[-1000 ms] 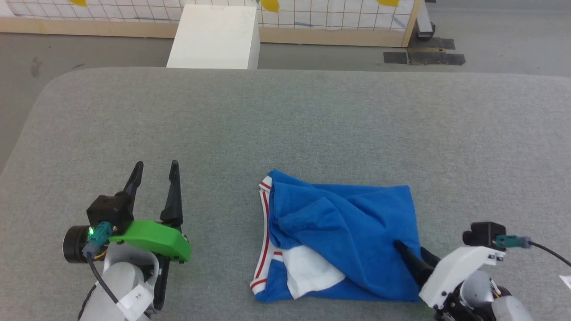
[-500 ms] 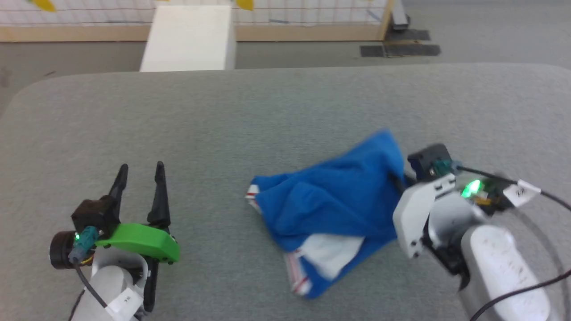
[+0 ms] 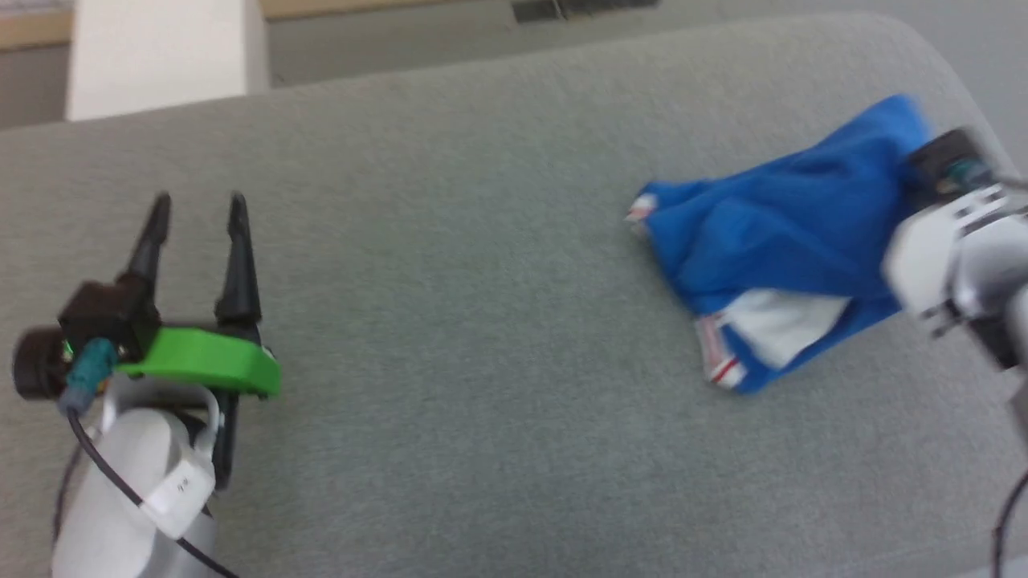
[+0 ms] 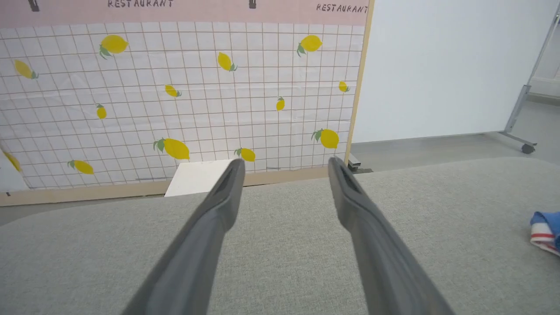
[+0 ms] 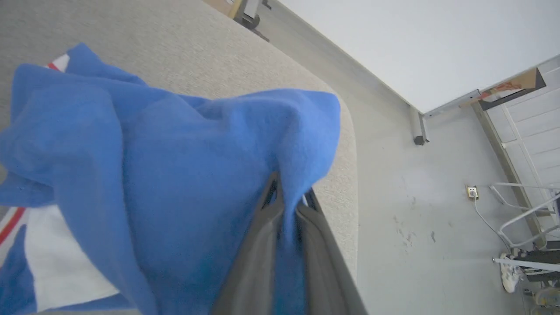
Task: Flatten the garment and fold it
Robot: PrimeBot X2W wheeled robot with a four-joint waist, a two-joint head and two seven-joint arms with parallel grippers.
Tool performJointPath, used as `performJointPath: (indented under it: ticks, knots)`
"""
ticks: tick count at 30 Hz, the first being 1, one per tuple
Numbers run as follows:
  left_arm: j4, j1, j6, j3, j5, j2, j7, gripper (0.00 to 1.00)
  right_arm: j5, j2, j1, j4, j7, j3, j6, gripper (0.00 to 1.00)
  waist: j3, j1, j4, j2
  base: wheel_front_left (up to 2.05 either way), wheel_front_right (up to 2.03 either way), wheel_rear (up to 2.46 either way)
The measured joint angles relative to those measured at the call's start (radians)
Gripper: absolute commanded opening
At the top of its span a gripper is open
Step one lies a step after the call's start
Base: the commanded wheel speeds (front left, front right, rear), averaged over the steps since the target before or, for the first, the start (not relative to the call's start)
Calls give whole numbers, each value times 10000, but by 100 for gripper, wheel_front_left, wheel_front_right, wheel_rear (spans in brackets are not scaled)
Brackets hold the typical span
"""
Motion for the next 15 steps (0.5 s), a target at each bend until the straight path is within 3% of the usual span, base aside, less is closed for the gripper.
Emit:
performJointPath:
  ticks: [6,15]
  knots:
    - [-721,-565,56,-94,267,343,506,100,-105,-454,-932,1373,-403,-1302,-2,0,996,0,-500,0,0,0,0]
    - [-1569,-774,194,-359,602,543,1103,100,-1304,-378,-1766,2591,-1262,-3452,-2,0,2367,1,-772,0,0,0,0]
